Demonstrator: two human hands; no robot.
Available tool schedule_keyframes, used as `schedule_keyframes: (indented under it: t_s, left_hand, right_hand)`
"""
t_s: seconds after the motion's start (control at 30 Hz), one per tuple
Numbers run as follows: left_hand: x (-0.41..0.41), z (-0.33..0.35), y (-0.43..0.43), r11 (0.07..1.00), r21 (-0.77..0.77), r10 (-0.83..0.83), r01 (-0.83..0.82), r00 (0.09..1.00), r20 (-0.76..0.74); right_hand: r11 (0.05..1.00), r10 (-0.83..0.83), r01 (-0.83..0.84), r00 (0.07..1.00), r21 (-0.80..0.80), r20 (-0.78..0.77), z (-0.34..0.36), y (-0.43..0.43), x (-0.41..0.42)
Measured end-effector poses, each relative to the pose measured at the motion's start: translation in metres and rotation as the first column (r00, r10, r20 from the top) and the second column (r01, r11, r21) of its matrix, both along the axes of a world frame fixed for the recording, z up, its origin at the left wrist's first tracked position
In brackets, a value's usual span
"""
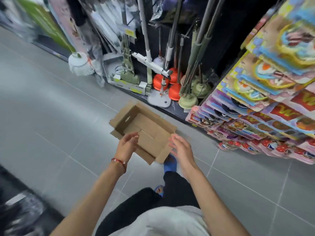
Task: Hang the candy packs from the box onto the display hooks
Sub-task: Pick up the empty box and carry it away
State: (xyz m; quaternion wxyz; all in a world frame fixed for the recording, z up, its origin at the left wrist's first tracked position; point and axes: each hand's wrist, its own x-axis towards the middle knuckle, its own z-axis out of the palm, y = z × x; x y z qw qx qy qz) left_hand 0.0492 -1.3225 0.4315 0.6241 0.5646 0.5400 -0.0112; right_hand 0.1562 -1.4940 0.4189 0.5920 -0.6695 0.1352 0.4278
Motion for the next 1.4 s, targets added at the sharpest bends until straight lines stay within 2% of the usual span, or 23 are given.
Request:
schedule_keyframes:
  t_s: [0.17,0.33,0.57,0.7,0.8,0.97,1.07,1.17,1.27,1.4]
  left_hand:
    - [0.013,-0.012,0.049,0.999,-0.001,0.044,-0.044,0.999,-0.02]
    - [0.023,-0.04,0.105,0.999,-0.025,0.028,-0.03,0.998,-0.055]
    - [0.031,-0.099,0.199,0.973,-0.078,-0.224,0.217,0.969,-0.101]
    - [0.034,-0.136,0.244,0.933,-0.065,-0.36,0.355,0.921,-0.15]
    - [0.041,-0.169,0.263,0.889,-0.014,-0.45,0.458,0.868,-0.21]
    - [0.045,-0.241,0.266,0.834,0.057,-0.516,0.549,0.811,-0.277]
    - [0.041,-0.294,0.26,0.769,0.069,-0.585,0.636,0.742,-0.327]
    - [0.039,-0.36,0.264,0.681,0.094,-0.658,0.727,0.663,-0.357]
    - [0.047,-0.422,0.275,0.604,0.142,-0.682,0.784,0.601,-0.416]
    - [0.074,-0.475,0.284,0.44,0.31,-0.658,0.843,0.537,-0.528]
  right_hand:
    - [0.999,0.015,-0.016,0.999,-0.046,-0.033,-0.012,0.043,0.022]
    - [0.992,-0.064,0.059,0.997,-0.115,-0.044,-0.039,0.086,0.029]
    - [0.916,-0.345,0.326,0.937,-0.233,-0.044,-0.082,0.152,0.003]
    - [0.841,-0.497,0.465,0.866,-0.275,-0.053,-0.119,0.18,-0.025]
    - [0.807,-0.545,0.509,0.837,-0.301,-0.046,-0.158,0.194,-0.041]
    - [0.761,-0.531,0.515,0.844,-0.396,0.077,-0.238,0.195,-0.057]
    - [0.73,-0.498,0.5,0.856,-0.466,0.14,-0.295,0.187,-0.059]
    - [0.706,-0.453,0.47,0.875,-0.529,0.173,-0.357,0.178,-0.059]
    - [0.687,-0.331,0.387,0.92,-0.615,0.209,-0.422,0.164,-0.056]
    - [0.621,-0.228,0.347,0.938,-0.703,0.262,-0.493,0.145,-0.051]
